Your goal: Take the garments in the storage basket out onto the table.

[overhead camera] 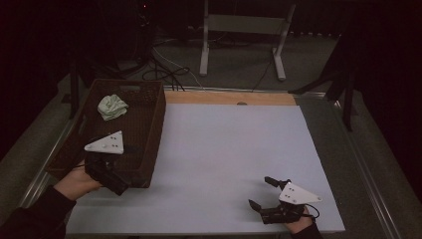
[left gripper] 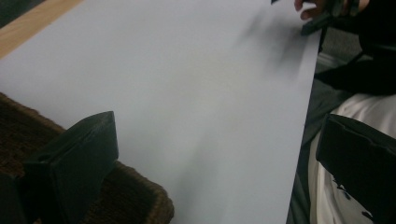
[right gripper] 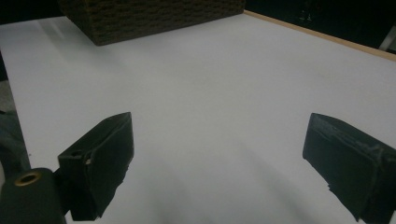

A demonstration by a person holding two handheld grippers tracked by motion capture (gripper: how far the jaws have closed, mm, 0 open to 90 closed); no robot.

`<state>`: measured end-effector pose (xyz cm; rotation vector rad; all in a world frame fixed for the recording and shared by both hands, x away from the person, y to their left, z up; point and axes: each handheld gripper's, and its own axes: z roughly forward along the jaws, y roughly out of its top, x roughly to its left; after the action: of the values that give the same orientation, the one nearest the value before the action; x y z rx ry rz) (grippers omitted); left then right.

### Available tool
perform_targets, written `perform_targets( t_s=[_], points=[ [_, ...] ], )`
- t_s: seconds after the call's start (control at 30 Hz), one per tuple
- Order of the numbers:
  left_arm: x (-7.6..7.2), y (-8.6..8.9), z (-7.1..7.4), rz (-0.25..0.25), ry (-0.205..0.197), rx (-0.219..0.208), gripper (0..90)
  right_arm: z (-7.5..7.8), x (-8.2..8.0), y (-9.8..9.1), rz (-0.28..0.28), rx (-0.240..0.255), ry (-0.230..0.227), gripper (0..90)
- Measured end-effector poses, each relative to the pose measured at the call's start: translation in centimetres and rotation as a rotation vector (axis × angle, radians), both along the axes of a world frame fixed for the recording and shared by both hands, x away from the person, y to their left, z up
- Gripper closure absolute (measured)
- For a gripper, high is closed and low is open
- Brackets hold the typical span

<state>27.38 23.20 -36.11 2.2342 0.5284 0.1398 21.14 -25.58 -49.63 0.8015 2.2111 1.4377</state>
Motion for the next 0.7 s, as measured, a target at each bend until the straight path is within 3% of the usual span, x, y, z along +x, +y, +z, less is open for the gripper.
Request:
perform_targets(
  t_s=[0.3, 0.37, 0.57, 0.7],
  points=[
    [0.9, 1.0, 0.2, 0.042, -0.005, 0.003, 0.0, 0.0, 0.0, 0.0, 0.003, -0.001, 0.0, 9.0],
    [1.5, 1.7, 0.1, 0.069, 0.004, -0.009, 0.0, 0.1, 0.0, 0.0, 0.008, 0.023, 0.005, 9.0],
    [2.9, 3.2, 0.0, 0.148, -0.025, -0.001, 0.0, 0.1, 0.0, 0.1, 0.012, 0.01, 0.004, 9.0],
    [4.2, 4.3, 0.1, 0.214, -0.019, -0.023, 0.0, 0.1, 0.0, 0.1, 0.014, 0.014, 0.009, 9.0]
  ],
)
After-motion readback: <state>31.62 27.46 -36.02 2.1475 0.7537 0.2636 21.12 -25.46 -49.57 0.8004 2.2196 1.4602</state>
